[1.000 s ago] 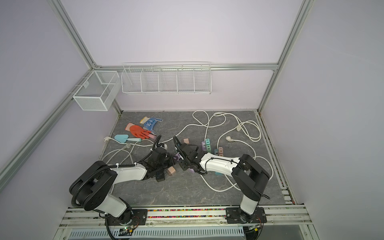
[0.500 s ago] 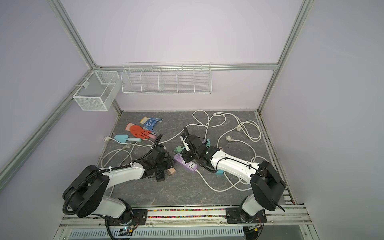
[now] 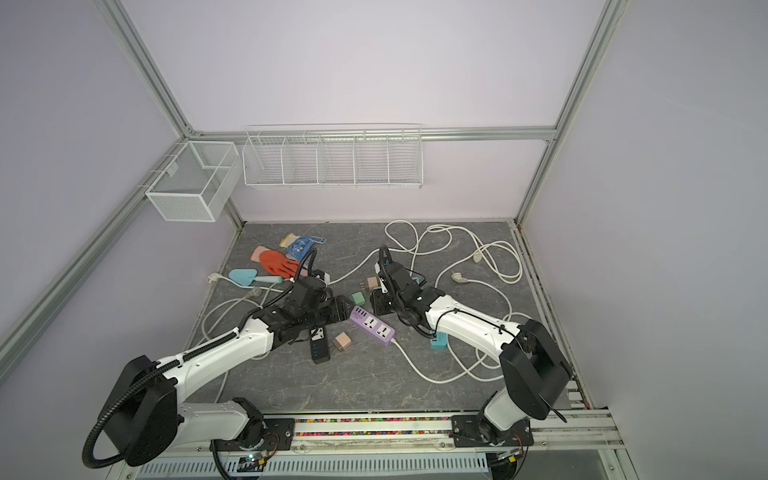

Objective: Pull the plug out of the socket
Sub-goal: 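Carry the teal adapter toward the loose adapters while the left gripper releases the strip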

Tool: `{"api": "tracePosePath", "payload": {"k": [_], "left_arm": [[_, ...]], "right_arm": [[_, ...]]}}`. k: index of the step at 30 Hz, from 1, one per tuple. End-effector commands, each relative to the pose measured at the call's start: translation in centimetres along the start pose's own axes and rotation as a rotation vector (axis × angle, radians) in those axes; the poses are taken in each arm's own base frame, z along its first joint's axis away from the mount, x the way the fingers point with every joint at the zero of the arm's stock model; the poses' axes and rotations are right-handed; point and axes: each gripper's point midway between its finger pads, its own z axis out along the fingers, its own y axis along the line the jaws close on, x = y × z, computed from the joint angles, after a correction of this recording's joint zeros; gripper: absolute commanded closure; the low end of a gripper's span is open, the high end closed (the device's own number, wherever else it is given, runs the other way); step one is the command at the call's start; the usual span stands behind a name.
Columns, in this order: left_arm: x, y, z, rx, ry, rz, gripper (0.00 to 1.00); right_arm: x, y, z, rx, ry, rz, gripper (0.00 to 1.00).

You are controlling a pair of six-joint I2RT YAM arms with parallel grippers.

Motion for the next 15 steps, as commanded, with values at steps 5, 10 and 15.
{"api": "tracePosePath", "payload": {"k": [5, 10, 15], "left_arm": [[-1.8, -2.3, -2.2, 0.048, -0.001, 0.042, 0.17], [-3.0, -2.8, -3.1, 0.045, 0.002, 0.003, 0.08], [-4.5, -3.6, -4.3, 0.037, -0.023, -0.031, 0.00]], "right_arm": [[-2.6, -0.5, 2.6, 0.027, -0.068, 0.109, 0.82], [-3.4, -1.1, 5.2, 0.049, -0.066, 0.146, 0.82], [-4.0, -1.6, 7.5, 0.044, -0.064, 0.184, 0.82]]}}
